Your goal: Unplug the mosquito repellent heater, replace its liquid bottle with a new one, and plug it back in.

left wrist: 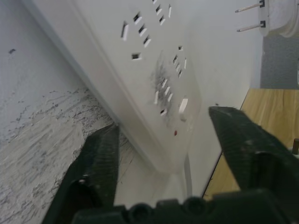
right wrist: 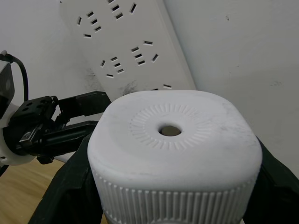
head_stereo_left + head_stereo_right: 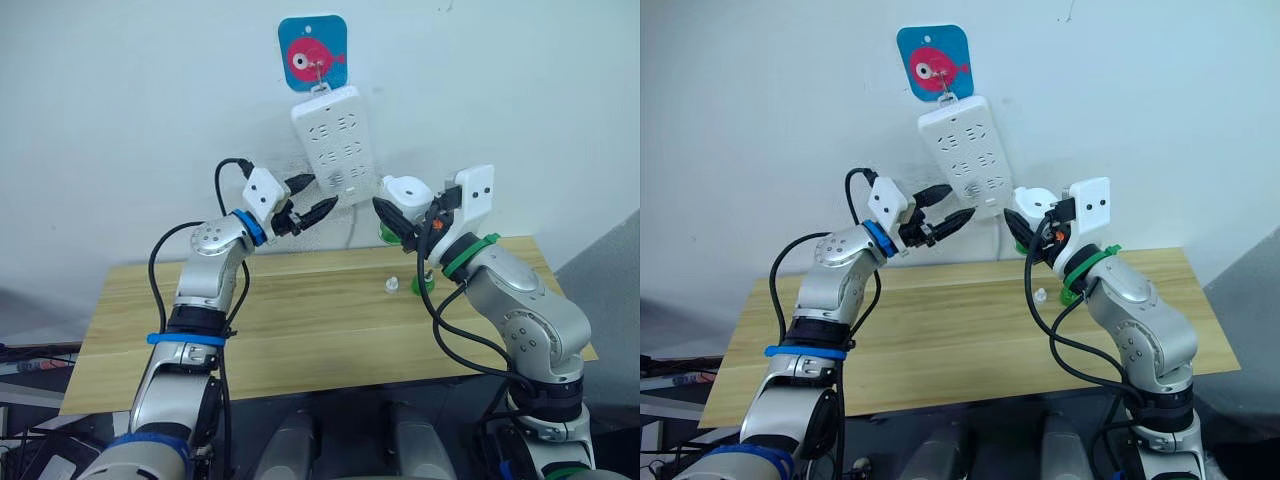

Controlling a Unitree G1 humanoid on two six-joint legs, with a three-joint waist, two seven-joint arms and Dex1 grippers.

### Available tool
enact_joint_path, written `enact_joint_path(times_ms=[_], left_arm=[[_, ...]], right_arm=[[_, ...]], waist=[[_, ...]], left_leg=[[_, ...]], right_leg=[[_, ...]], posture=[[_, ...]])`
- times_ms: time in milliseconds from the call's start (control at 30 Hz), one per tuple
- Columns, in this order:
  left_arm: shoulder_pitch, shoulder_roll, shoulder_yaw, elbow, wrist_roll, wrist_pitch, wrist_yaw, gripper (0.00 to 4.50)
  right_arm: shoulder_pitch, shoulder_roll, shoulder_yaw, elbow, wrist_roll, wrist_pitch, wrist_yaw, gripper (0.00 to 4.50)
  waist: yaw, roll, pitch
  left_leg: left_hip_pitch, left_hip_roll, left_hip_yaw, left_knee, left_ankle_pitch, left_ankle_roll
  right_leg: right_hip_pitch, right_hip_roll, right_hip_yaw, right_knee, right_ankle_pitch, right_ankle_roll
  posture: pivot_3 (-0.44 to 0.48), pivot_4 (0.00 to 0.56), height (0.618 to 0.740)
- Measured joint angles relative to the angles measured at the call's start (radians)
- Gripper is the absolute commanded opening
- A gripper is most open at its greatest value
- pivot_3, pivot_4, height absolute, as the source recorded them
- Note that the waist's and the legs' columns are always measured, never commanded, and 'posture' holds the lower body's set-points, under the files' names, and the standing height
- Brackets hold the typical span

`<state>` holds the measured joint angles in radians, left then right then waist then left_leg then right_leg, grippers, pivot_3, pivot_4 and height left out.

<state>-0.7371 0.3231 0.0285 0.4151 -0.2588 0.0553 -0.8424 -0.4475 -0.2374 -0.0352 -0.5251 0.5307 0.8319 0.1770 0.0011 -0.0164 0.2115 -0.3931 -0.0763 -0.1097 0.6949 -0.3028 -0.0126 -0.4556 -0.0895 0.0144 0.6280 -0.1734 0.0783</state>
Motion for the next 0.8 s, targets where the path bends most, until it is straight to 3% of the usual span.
enact_joint_path(times_ms=[233, 700, 800], left_arm=[[-0.041, -0.013, 0.027, 0.043, -0.042, 0.028, -0.034, 0.05], [-0.046, -0.024, 0.048, 0.009, -0.098, 0.156, -0.041, 0.01], [-0.045, -0.02, 0.049, -0.001, -0.099, 0.159, -0.044, 0.61]], right_arm=[[-0.007, -0.003, 0.019, 0.0, -0.001, 0.0, 0.001, 3.05], [-0.083, -0.045, 0.068, 0.047, -0.089, -0.031, 0.02, 3.05], [-0.083, -0.045, 0.067, 0.049, -0.091, -0.034, 0.021, 3.05]], waist=[[0.0, 0.0, 0.001], [0.002, 0.0, 0.002], [0.002, 0.0, 0.002]], left_leg=[[-0.002, 0.0, -0.002, 0.0, 0.0, 0.0], [-0.002, -0.001, -0.002, 0.0, 0.0, 0.0], [-0.003, 0.0, -0.002, 0.0, 0.0, 0.0]], right_leg=[[0.0, 0.0, -0.001, -0.001, 0.0, 0.0], [0.0, 0.0, -0.001, -0.001, 0.0, 0.0], [-0.001, 0.0, -0.001, -0.001, 0.0, 0.0]], posture=[[0.026, 0.236, 0.74], [0.025, 0.23, 0.74], [0.023, 0.227, 0.74]])
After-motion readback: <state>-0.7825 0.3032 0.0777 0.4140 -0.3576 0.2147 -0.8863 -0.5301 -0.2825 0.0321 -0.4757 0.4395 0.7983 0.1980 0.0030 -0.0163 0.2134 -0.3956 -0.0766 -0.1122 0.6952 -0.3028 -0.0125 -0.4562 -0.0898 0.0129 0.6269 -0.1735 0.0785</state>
